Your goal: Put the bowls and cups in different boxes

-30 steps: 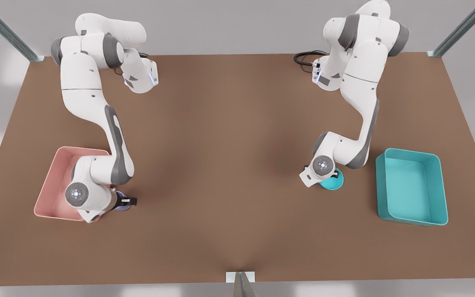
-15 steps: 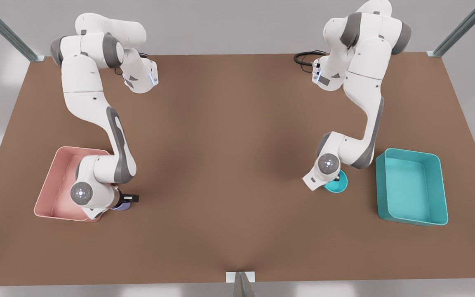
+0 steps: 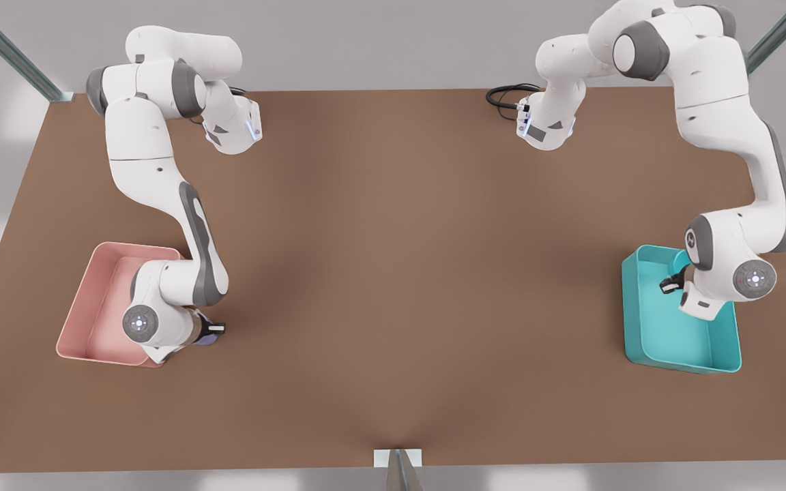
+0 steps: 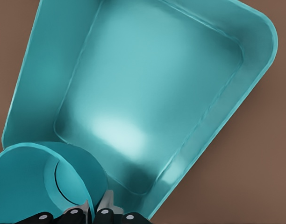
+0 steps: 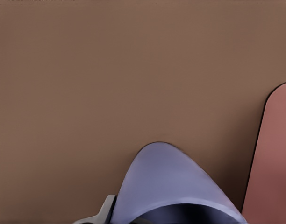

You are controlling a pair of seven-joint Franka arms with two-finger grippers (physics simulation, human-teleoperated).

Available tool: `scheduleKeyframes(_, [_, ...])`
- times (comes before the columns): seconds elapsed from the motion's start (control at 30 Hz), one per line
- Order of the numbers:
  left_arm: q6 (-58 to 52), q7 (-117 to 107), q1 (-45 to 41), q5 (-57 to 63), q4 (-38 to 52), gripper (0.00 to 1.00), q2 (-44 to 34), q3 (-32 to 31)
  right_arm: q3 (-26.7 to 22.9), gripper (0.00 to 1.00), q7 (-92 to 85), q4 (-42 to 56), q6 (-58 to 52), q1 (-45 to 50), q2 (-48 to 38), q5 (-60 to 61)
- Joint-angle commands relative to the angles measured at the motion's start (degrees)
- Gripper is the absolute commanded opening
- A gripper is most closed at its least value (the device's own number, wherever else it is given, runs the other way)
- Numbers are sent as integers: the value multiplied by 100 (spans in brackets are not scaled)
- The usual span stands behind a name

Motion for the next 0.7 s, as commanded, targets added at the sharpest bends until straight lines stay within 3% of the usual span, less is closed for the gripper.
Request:
scheduleKeyframes(0.0, [757,172,25,-19,8,21,225,6,0,21,44,26,-8,-12,-7,28])
scheduleKeyframes(0.13, [924,163,16,-11,8,21,357,76,17,21,-61,158,-96,-56,-498,28])
scheduleKeyframes(0.27, [1284,163,95,-19,8,21,665,85,-27,21,-1282,158,-518,-425,-1334,-60])
scheduleKeyframes(0.4, [1601,172,166,-11,123,21,1025,94,-431,21,-2223,254,-571,-539,-1484,-350])
scheduleKeyframes(0.43, [1645,163,166,-11,123,28,1025,103,-475,21,-2285,254,-571,-565,-1484,-358])
scheduleKeyframes(0.47, [1645,189,166,-11,123,72,1017,94,-527,21,-2285,237,-571,-583,-1440,-437])
scheduleKeyframes(0.5, [1628,198,148,-19,123,100,947,103,-536,21,-2276,228,-562,-670,-1308,-438])
scheduleKeyframes(0.57, [1224,198,131,-28,114,100,595,94,-536,21,-2250,237,-501,-829,-1027,-499])
scheduleKeyframes(0.67, [-963,225,-247,-54,123,100,-819,-99,-589,21,-2215,246,-377,-864,-614,-490])
